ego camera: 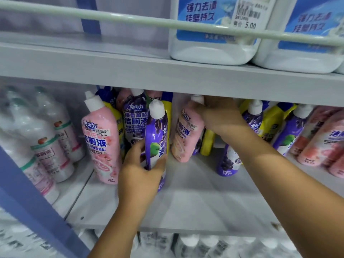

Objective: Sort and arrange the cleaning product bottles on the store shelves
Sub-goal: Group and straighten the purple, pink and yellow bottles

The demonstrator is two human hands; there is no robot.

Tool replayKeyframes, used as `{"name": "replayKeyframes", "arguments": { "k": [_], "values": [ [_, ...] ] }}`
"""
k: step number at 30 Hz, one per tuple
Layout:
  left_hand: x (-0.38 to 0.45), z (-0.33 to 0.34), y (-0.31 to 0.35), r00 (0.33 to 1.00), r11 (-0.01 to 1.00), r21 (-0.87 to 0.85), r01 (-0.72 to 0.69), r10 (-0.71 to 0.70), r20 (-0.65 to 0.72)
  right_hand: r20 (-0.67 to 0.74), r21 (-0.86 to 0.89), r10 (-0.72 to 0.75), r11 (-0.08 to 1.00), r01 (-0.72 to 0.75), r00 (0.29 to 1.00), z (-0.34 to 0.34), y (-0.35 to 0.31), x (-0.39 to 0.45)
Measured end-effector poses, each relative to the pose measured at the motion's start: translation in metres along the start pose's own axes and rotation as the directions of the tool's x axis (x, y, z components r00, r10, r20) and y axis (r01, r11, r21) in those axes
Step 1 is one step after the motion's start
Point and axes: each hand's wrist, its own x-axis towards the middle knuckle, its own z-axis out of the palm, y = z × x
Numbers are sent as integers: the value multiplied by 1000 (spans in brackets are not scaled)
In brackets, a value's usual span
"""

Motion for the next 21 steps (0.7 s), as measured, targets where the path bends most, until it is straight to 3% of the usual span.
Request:
{"name": "replayKeyframes", "arguments": {
  "k": [7,15,21],
  "values": [
    [-17,24,17,997,999,29,-43,41,61,13,136,-51,989,49,999,-56,28,-63],
    [-23,82,30,989,995,-72,-68,77,127,-73,195,-60,978,74,995,-109,81,-81],
    [-11,134,32,977,996,14,-90,85,194,-133,117,-18,993,33,991,-130,111,-71]
  ]
}}
